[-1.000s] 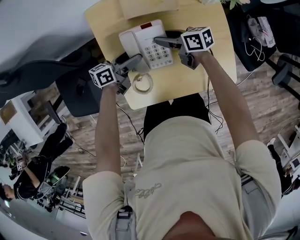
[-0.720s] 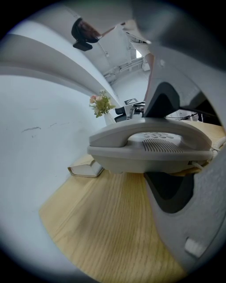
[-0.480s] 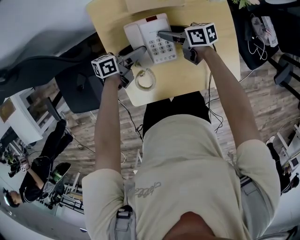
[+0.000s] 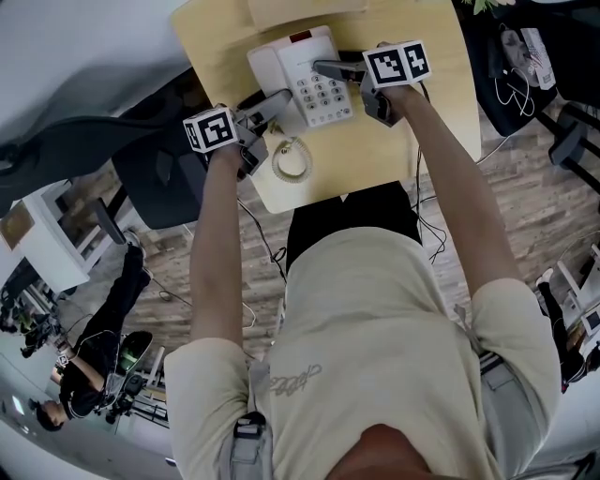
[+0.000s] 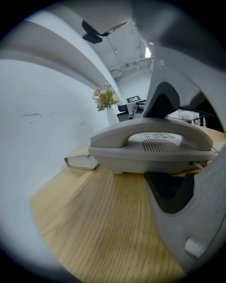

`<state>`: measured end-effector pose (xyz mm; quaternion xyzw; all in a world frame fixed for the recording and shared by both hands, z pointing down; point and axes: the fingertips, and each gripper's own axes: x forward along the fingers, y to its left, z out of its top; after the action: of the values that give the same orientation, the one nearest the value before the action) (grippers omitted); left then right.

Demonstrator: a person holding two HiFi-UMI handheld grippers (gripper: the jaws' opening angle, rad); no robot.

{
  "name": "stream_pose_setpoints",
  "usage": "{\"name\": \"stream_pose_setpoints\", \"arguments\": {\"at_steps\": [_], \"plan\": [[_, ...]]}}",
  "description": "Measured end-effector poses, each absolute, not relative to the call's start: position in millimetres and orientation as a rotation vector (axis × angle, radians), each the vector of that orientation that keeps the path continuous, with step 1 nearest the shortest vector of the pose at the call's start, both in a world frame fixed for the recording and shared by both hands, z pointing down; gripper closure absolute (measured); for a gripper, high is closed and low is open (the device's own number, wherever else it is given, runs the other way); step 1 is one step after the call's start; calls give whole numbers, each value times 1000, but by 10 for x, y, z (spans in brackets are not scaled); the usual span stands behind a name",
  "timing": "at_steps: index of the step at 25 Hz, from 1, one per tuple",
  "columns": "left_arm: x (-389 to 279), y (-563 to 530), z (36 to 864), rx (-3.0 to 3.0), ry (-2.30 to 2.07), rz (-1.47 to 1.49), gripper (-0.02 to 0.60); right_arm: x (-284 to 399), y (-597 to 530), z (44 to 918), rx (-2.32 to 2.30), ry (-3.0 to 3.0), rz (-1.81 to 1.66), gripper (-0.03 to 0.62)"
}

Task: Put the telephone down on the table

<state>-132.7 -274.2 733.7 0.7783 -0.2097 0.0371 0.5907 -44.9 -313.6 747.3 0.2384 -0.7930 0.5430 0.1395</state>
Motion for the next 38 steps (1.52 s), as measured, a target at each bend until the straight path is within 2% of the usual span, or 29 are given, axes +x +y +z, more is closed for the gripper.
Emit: {"name": "stream_pose_setpoints", "arguments": {"at_steps": [38], "plan": [[-1522,-2840,7011,1843,-707,111,193,-272,-3081,7158,785,-2144,1209,358]]}}
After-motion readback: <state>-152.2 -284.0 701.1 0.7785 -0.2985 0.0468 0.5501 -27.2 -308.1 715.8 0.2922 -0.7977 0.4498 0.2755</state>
